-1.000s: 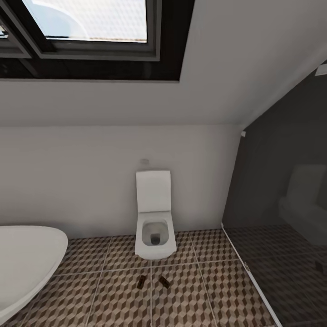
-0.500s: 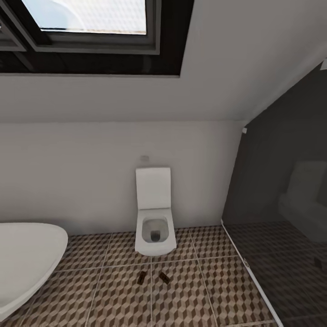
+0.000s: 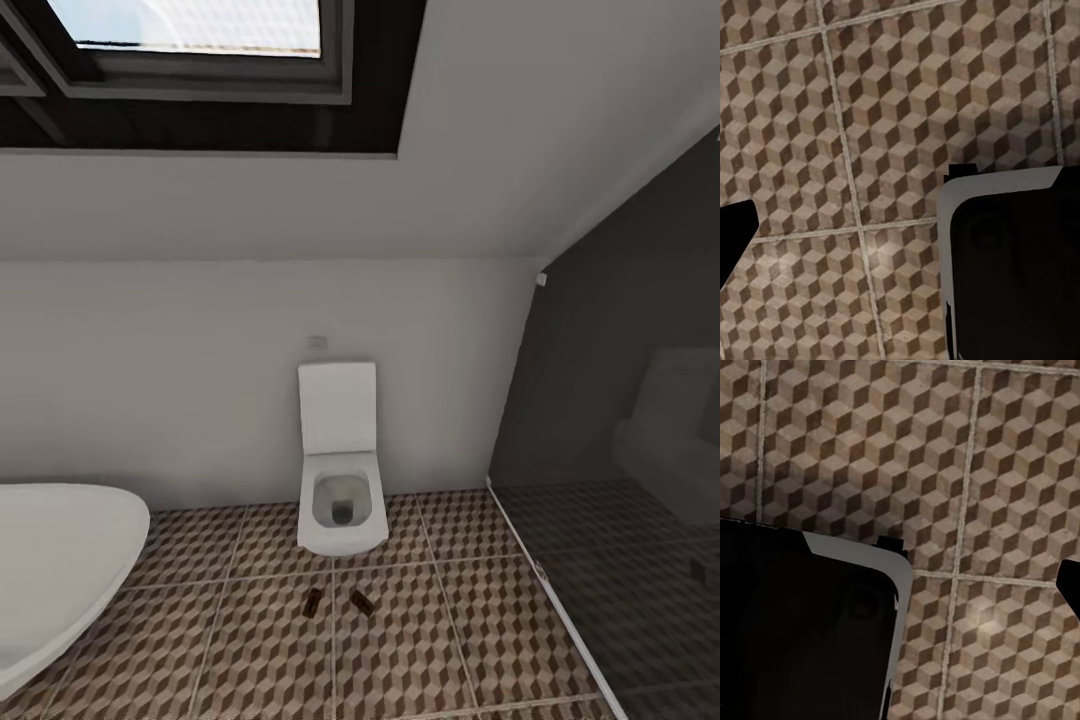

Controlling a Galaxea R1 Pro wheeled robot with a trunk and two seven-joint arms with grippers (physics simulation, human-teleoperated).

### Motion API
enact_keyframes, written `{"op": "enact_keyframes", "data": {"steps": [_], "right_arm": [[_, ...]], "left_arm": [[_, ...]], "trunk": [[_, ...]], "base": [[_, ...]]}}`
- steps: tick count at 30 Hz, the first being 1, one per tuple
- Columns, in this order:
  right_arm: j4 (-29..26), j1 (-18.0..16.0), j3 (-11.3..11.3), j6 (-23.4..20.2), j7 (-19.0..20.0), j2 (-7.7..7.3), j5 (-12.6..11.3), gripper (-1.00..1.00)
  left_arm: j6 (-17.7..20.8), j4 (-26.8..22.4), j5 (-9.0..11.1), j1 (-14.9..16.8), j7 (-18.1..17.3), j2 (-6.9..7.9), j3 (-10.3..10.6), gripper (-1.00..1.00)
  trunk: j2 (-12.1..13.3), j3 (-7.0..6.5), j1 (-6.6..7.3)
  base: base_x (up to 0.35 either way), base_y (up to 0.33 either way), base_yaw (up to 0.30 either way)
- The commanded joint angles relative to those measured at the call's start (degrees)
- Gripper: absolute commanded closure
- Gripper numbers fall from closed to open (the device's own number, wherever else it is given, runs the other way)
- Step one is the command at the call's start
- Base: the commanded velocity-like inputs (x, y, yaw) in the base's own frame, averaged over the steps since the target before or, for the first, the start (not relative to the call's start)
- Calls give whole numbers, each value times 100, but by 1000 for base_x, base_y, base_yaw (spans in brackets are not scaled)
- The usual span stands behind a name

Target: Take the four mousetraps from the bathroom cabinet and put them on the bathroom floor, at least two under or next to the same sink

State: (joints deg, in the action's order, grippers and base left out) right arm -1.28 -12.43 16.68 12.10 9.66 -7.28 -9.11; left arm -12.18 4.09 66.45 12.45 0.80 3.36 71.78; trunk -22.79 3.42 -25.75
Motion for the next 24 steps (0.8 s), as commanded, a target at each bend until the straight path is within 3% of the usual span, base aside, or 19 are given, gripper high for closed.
{"op": "enact_keyframes", "data": {"steps": [1,24], "right_arm": [[5,-5,38,18,27,-2,-61,-100],[5,-5,37,20,27,-10,-59,-100]], "left_arm": [[-13,4,17,3,8,-2,38,-100],[-16,4,17,3,8,-2,39,-100]], "trunk": [[-13,22,-3],[-13,235,-3]], "base": [[0,0,0],[0,0,0]]}}
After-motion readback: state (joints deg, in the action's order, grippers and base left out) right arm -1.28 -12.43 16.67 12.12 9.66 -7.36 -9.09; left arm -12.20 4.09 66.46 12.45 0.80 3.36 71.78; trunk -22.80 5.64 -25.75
